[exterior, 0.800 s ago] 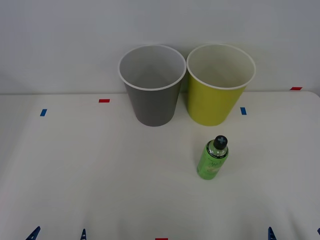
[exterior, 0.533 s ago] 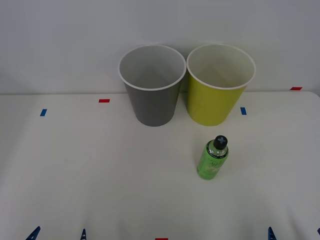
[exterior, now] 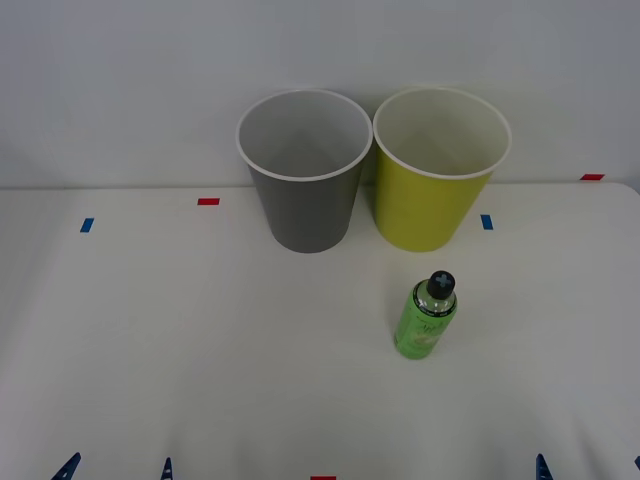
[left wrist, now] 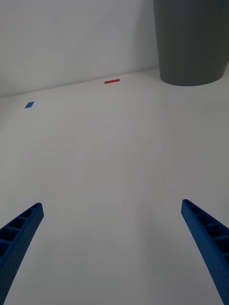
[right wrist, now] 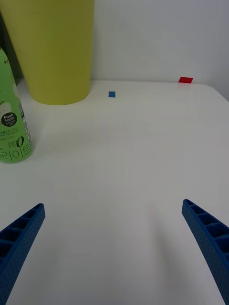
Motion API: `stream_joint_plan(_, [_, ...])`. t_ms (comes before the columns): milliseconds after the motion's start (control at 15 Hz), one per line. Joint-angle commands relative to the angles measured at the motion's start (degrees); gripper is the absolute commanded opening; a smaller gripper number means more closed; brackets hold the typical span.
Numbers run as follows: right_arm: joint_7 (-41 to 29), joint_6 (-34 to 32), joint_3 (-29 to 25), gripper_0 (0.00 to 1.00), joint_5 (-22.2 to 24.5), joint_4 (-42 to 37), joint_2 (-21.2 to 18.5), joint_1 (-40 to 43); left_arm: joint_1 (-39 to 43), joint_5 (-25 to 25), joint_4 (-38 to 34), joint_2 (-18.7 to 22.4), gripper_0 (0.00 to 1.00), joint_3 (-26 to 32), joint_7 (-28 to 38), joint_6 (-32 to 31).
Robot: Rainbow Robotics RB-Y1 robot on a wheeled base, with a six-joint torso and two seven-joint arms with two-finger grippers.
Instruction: Put cans in the gray bin and PET bottles in the light green bin.
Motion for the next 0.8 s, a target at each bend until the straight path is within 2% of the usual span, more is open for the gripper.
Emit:
stream_joint_plan(67, [0.0,0.0,0.0,1.0,0.0,0.0,0.0,0.0,0.0,0.0,0.0,0.0,1.0,0.0,0.0,0.0])
stream_joint_plan(800, [0.0,0.0,0.0,1.0,0.0,0.0,0.0,0.0,0.0,0.0,0.0,0.0,1.0,0.0,0.0,0.0])
